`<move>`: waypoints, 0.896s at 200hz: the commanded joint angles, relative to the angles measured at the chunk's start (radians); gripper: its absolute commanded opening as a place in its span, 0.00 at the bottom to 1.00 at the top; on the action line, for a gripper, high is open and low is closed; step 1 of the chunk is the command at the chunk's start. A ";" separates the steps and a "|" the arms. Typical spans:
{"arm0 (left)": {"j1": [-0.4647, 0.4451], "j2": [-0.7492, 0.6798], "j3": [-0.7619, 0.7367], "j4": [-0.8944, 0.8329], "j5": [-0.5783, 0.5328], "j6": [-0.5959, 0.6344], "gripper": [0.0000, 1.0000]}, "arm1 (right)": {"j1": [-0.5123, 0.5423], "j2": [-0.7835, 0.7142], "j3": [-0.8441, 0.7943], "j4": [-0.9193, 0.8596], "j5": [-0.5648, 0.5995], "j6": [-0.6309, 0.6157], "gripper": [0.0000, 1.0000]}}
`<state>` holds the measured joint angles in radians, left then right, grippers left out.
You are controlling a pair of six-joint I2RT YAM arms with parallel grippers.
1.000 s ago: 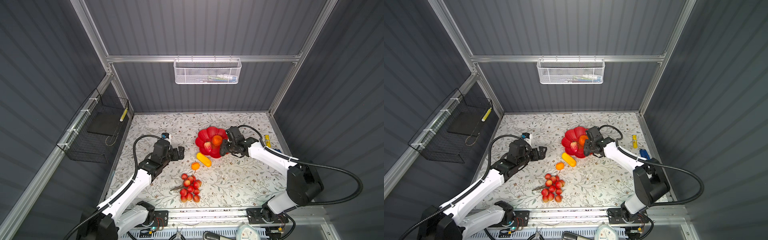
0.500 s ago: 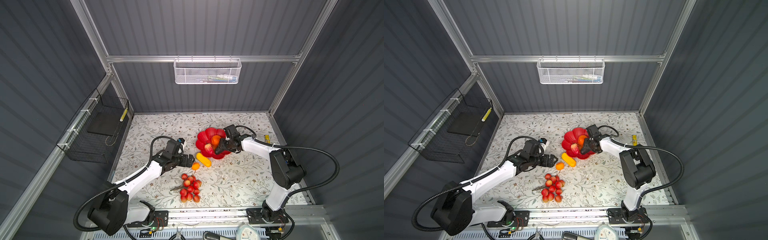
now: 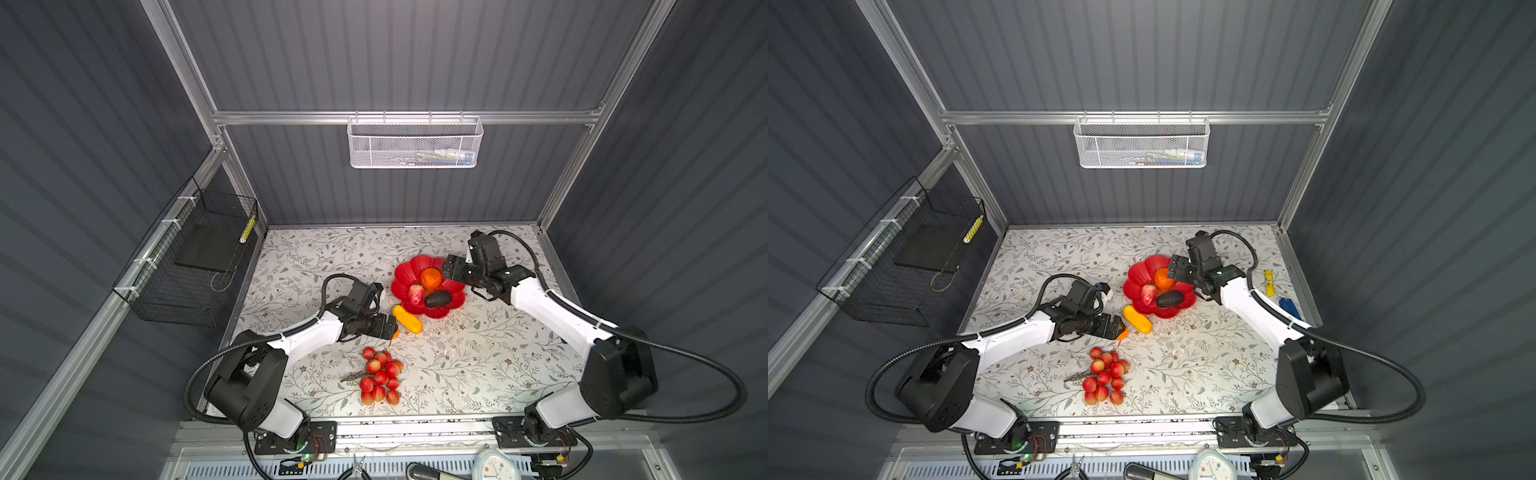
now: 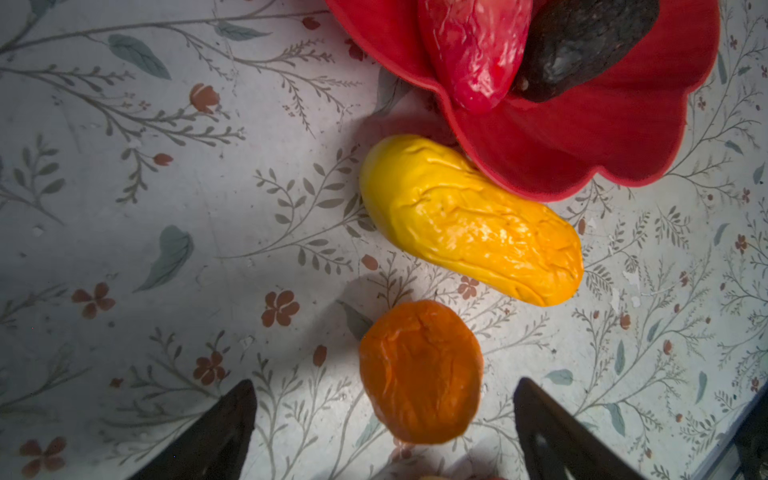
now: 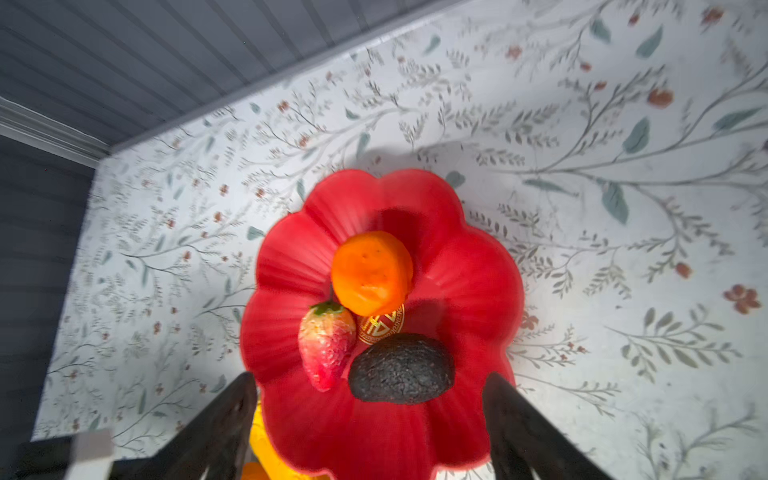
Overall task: Place and organize the fake fruits in the fruit bowl
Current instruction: 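Place the avocado in the bowl while the left gripper reaches for the tangerine, then grasp the small tangerine with the left gripper and drop it in the bowl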
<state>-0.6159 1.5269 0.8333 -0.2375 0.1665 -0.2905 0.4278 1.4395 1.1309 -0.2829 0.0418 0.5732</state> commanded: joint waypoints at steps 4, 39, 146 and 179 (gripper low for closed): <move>-0.014 0.048 0.039 0.023 0.018 0.021 0.96 | -0.003 -0.104 -0.085 0.001 0.041 0.008 0.87; -0.025 0.116 0.064 0.020 0.037 0.014 0.85 | -0.006 -0.225 -0.153 -0.015 0.104 0.006 0.89; -0.025 -0.014 0.085 -0.093 -0.047 -0.004 0.38 | -0.026 -0.251 -0.195 0.024 0.114 0.008 0.92; -0.025 -0.024 0.210 -0.146 -0.076 0.041 0.37 | -0.032 -0.249 -0.192 0.028 0.106 0.001 0.92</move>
<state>-0.6361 1.5078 0.9474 -0.3279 0.1257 -0.2935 0.4019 1.1881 0.9436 -0.2760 0.1440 0.5789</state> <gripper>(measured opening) 0.432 0.922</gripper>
